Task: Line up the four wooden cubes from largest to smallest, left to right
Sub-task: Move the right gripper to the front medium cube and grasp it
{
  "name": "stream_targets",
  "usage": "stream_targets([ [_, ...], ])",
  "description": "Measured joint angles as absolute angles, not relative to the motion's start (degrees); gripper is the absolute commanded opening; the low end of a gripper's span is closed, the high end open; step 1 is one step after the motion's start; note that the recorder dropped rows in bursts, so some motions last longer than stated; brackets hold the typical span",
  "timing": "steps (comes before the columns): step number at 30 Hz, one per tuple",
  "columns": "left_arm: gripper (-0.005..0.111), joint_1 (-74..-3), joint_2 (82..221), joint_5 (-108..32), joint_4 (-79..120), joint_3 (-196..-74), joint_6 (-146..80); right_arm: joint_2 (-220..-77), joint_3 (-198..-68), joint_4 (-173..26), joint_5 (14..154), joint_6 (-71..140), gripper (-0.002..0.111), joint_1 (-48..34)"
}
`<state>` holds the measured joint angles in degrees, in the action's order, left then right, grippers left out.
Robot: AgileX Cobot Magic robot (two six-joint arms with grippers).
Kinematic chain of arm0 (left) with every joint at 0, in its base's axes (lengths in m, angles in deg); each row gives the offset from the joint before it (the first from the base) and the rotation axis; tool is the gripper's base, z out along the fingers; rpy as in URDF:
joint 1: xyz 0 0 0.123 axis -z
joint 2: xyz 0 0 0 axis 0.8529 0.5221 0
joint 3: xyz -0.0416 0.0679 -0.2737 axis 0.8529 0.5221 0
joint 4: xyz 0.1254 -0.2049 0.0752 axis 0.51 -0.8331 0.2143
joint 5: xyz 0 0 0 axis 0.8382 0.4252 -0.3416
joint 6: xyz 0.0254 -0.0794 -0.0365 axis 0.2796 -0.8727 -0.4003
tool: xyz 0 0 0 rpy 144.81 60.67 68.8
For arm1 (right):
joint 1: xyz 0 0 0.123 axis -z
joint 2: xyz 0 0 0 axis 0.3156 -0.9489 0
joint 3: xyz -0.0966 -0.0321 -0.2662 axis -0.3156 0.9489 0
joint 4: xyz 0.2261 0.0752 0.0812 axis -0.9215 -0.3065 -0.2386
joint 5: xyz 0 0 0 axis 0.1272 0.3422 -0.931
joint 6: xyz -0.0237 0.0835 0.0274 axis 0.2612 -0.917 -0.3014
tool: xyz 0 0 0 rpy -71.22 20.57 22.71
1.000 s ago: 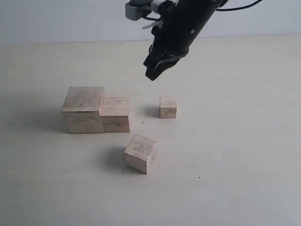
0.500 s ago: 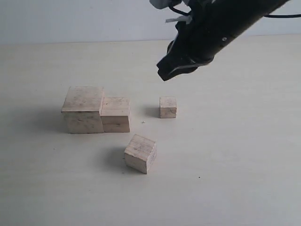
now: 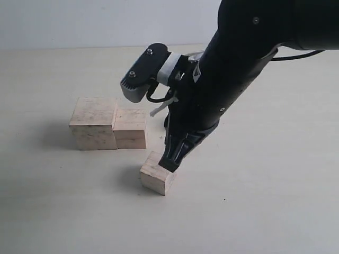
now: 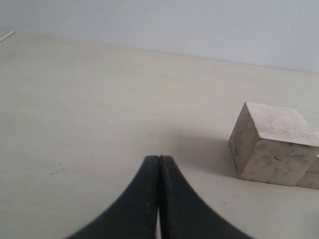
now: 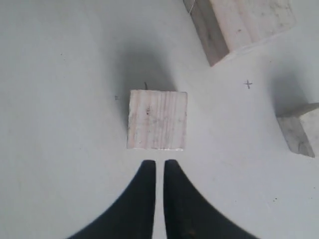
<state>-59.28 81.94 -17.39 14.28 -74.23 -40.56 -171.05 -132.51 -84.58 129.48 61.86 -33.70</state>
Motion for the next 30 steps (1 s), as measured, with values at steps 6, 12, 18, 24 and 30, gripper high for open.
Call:
stream_targets([
  [6, 0.0, -59.3, 81.9, -17.4, 14.3, -74.2, -40.6, -171.3, -132.5, -87.6, 127.9, 61.3, 0.068, -33.8],
  [12, 0.0, -59.3, 81.9, -17.4, 14.3, -74.2, -40.6, -174.3, -132.5, -87.6, 125.0, 63.8, 0.072, -33.8],
  [18, 0.0, -59.3, 81.9, -17.4, 14.3, -74.2, -40.6, -178.6, -132.5, -87.6, 123.4, 64.5, 0.072, -33.8],
  [24, 0.0, -59.3, 81.9, -17.4, 14.3, -74.2, -40.6, -182.4, -132.5, -87.6, 122.9, 64.6, 0.086, -33.8],
  [30, 0.0, -59.3, 81.9, -17.4, 14.3, -74.2, -40.6, -183.8, -132.5, -87.7, 121.8, 64.7, 0.09, -33.8],
])
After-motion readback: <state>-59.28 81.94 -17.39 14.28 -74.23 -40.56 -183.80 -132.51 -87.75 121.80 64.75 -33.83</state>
